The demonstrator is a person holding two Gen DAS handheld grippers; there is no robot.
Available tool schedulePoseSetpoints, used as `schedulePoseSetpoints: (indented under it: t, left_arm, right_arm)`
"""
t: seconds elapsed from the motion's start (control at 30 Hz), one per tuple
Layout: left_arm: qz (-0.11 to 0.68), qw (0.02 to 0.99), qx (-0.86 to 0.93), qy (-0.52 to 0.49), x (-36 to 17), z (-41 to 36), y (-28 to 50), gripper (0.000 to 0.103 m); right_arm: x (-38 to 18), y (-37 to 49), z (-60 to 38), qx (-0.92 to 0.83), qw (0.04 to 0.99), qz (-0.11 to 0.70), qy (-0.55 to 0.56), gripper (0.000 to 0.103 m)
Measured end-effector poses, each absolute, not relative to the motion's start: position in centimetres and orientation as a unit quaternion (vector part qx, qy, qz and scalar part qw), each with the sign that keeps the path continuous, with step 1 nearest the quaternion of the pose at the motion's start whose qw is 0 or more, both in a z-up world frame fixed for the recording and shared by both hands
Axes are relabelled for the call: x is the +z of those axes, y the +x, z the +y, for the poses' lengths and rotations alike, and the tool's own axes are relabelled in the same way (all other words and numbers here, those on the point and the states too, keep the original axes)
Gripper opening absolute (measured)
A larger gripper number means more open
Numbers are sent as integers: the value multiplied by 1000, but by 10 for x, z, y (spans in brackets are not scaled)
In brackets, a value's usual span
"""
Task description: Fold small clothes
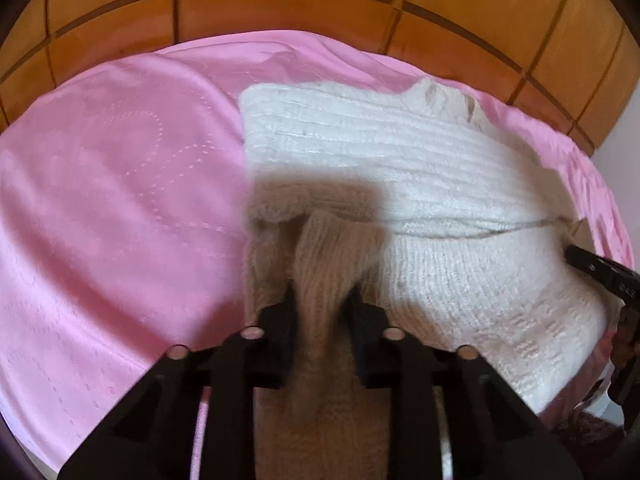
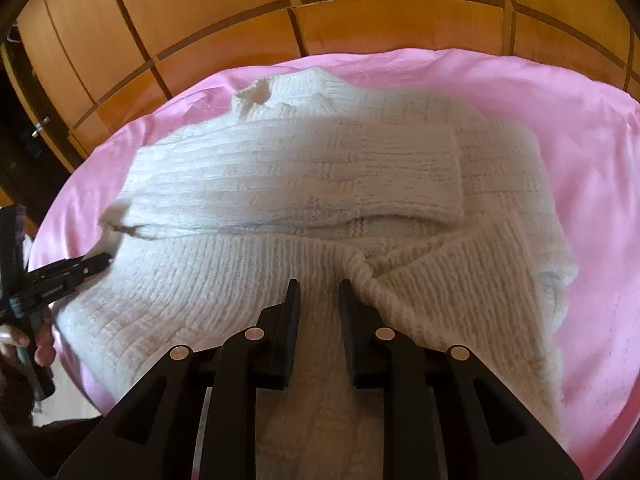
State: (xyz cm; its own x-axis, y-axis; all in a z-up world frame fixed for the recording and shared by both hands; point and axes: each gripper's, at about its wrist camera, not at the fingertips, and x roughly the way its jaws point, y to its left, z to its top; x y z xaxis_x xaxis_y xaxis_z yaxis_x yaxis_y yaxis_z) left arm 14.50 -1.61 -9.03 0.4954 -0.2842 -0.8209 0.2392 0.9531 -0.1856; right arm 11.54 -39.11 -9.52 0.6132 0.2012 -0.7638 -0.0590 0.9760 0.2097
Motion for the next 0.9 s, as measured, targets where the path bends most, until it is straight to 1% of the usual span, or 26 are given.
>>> schedulePoseSetpoints:
  t: [0.03,0.07,0.1,0.17,0.27,0.3,0.33,0.4,0.43,0.47,0.53,0.57,0.67,0.77,0.9]
  left_arm:
    - [480,864,-153,-34,-91,-13,144,17]
    - [479,864,-151,-38,-92,-12,144,16]
    - [478,865,-150,-38,-90,-11,142,16]
    - [471,870,-144,-23,-89,-16,138,16]
    - [468,873,-138,-14,-91,-21,137,16]
    - [466,874,-138,-15,-91,-21,137,15]
    - [464,875,-138,-14,-89,-21,137,11]
    - [452,881,-140,-6,-86,-22,133,9]
    - [448,883,-138,2,-84,-24,131,8]
    - [442,887,-133,7,-81,-24,129,8]
    - [428,894,-128,7,-75,-22,124,7]
    - [423,897,-124,3,-71,-19,121,7]
    - [405,906,-122,-3,-58,-16,110,7]
    - [384,914,-128,2,-42,-15,98,7]
    - [375,916,-140,-22,-25,-7,99,7]
  right_arm:
    - [-90,111,-394,75,897,429,80,32]
    - [-81,103,-402,73,902,417,84,47]
    - [-76,97,-409,68,906,408,88,51]
    - [-62,85,-430,36,916,389,88,51]
    - [-58,78,-457,3,919,384,92,51]
    - [-61,81,-462,-3,917,389,89,51]
    - [-65,85,-465,-9,914,396,83,51]
    - [-73,90,-466,-15,909,409,79,51]
    - [-79,95,-464,-11,907,414,79,49]
    - [-86,99,-461,-9,903,424,72,34]
    - [-95,102,-457,-19,895,442,51,13]
    - [-95,100,-455,-15,897,440,48,8]
    - [-88,89,-454,-26,904,426,31,6]
    - [-69,78,-456,-30,915,401,33,6]
    - [-43,75,-459,-31,928,369,40,5]
